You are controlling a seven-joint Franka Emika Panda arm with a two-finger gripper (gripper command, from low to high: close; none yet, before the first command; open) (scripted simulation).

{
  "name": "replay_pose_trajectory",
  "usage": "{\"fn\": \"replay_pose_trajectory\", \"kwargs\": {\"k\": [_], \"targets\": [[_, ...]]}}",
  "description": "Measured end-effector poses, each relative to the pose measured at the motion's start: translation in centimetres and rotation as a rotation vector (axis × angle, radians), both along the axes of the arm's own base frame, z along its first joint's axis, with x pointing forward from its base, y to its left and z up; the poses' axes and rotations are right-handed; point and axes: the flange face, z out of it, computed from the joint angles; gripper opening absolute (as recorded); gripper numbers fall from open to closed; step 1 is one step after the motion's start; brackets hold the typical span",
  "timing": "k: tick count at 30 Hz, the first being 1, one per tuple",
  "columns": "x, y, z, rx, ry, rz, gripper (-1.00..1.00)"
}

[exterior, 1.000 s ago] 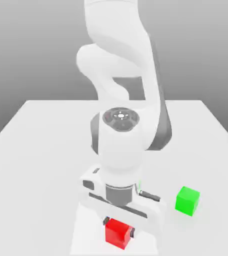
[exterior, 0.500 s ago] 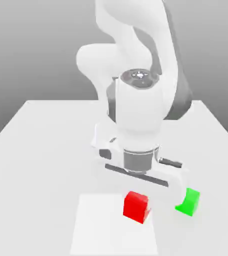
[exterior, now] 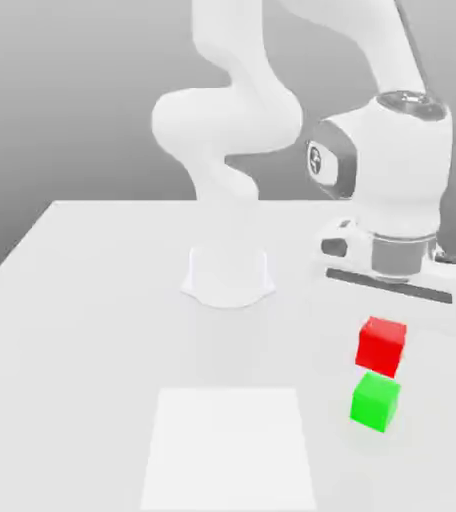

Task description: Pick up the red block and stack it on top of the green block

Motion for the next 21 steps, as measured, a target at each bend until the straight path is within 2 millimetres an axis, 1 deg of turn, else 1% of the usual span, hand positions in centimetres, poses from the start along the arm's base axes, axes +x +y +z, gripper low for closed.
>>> {"fn": "replay_pose_trajectory", "kwargs": {"k": [2, 9, 14, 18, 19, 21], "targets": [[-0.3, 0.3, -0.3, -0.009, -0.001, -0.009, -1.0], [0.3, 0.3, -2.1, -0.017, -0.01, -0.021, -1.0], [0.2, 0.3, -4.2, -0.015, -0.01, -0.019, -1.0], [-0.3, 0.3, -6.3, -0.011, -0.002, -0.013, -1.0], [-0.5, 0.3, -6.7, -0.01, 0.0, -0.012, 1.0], [-0.5, 0.3, -6.7, -0.01, 0.0, -0.012, 1.0]]}}
